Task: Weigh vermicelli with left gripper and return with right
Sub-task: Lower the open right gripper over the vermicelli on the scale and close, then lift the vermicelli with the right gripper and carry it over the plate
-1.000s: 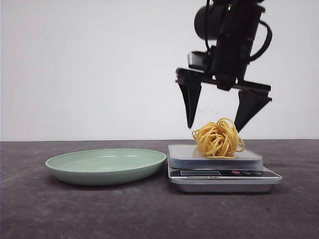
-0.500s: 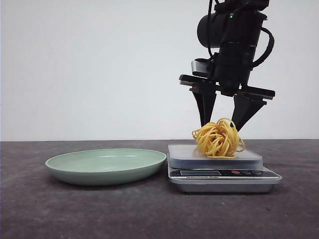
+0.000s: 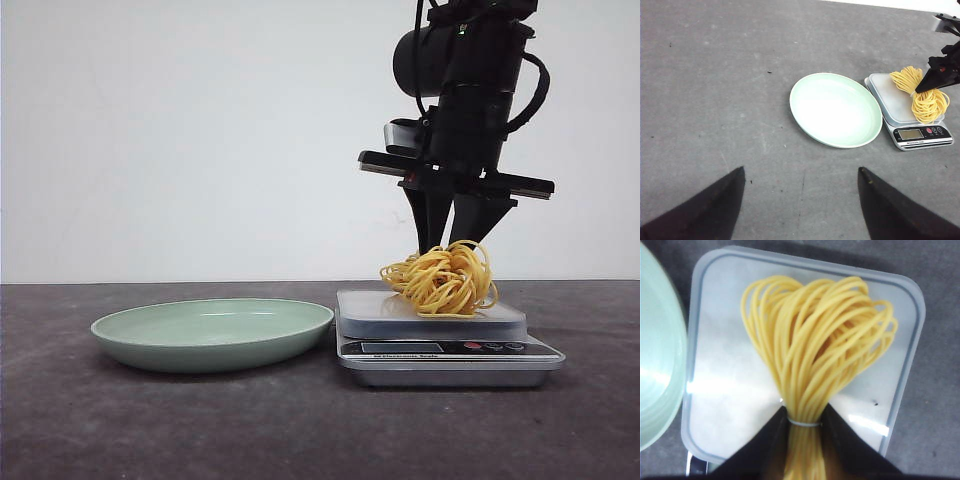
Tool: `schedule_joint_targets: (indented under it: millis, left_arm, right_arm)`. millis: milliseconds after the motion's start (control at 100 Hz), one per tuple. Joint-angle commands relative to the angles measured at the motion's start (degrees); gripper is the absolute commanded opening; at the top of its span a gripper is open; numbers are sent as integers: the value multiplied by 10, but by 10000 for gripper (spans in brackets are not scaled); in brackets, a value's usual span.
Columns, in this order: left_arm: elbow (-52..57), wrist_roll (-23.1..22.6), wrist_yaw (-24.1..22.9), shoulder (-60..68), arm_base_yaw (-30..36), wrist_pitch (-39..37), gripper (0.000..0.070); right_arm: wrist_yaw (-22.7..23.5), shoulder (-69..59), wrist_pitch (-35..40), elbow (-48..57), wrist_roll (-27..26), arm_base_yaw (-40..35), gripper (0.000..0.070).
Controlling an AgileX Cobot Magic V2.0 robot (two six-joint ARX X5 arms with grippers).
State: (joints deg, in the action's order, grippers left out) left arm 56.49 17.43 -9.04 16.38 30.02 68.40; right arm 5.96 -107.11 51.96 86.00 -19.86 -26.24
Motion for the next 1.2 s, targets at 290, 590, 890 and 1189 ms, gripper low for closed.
schedule_joint_targets:
  millis: [290,590,890,1189]
  left_arm:
    - [9,2,0,0,3,-7,418]
    - [9,1,0,0,3,-7,418]
    - [9,2,0,0,3,-6,418]
    - [9,2,0,0,3,-5,418]
  right_arm:
    - [11,64,-35,11,10,-23,0]
    - [128,115,-132,11,-19,-80,0]
    - [136,70,-232,11,-68,-127,0]
    - [106,-10,-267,11,-94,-137,0]
